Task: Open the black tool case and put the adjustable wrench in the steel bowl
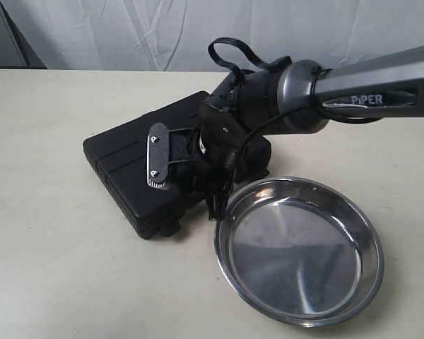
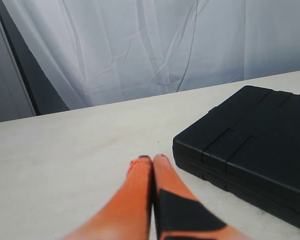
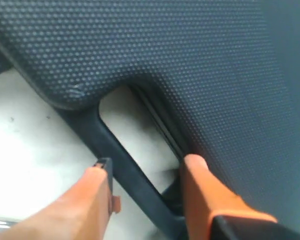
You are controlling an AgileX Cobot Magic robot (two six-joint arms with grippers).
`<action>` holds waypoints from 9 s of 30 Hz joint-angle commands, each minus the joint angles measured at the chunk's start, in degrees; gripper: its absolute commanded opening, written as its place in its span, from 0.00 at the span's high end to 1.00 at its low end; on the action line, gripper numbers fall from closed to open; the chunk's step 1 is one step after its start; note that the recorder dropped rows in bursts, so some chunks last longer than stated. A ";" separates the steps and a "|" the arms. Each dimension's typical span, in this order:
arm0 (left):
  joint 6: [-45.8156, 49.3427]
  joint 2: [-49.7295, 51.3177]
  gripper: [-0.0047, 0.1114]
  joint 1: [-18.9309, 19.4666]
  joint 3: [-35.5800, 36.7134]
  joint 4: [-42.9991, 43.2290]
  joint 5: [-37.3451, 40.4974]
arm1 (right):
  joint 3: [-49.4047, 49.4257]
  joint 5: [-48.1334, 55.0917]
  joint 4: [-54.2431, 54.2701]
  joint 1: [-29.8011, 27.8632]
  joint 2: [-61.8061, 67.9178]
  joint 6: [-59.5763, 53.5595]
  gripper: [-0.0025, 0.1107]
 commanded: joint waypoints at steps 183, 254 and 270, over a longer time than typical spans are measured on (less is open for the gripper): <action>0.00 0.20 0.96 -0.21 -0.12 -0.15 -0.38 | -27.55 15.35 23.11 -14.72 16.96 2.92 0.98; 0.00 0.20 0.96 -0.21 -0.12 -0.15 -0.38 | -27.55 26.96 22.63 -12.67 6.14 12.44 0.99; 0.00 0.20 0.96 -0.21 -0.12 -0.15 -0.38 | 15.19 13.60 25.42 -12.67 -28.55 25.48 0.99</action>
